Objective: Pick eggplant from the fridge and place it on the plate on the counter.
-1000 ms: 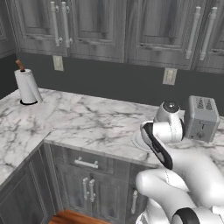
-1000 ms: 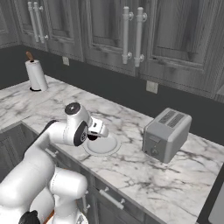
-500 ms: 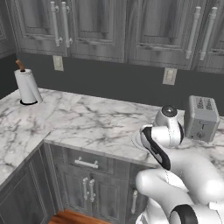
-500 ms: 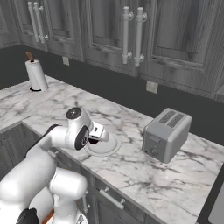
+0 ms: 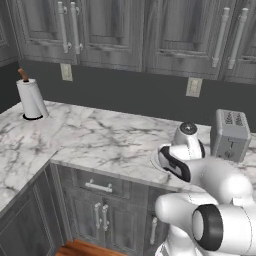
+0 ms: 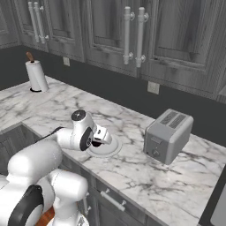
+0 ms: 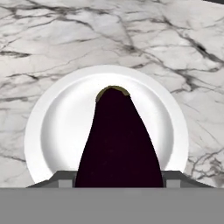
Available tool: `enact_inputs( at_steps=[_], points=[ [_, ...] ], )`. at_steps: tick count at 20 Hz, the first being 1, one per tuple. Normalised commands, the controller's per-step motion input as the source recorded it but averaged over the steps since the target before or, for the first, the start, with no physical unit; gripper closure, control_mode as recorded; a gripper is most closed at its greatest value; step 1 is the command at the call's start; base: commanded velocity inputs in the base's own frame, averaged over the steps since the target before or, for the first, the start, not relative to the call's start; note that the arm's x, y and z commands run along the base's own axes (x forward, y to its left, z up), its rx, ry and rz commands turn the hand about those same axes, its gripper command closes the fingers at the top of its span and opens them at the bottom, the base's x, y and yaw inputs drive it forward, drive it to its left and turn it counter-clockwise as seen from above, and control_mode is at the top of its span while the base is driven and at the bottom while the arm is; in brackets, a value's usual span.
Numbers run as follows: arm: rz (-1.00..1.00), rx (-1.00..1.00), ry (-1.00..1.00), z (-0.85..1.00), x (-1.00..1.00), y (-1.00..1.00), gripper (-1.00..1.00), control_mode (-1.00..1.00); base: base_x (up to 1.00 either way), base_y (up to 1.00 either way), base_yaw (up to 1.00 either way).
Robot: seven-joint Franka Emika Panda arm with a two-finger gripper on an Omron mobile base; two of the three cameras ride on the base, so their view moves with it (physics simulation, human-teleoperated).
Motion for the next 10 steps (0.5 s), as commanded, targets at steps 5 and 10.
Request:
enact_inputs(
  at_steps=[5, 10],
  points=[
    [-0.02, 0.0, 0.01, -0.31, 0.12, 0.0, 1.0, -1.0, 0.0, 0.0, 0.0],
    [-0.02, 0.0, 0.0, -0.22, 0.04, 0.0, 1.0, -1.0, 0.0, 0.0, 0.0]
  ],
)
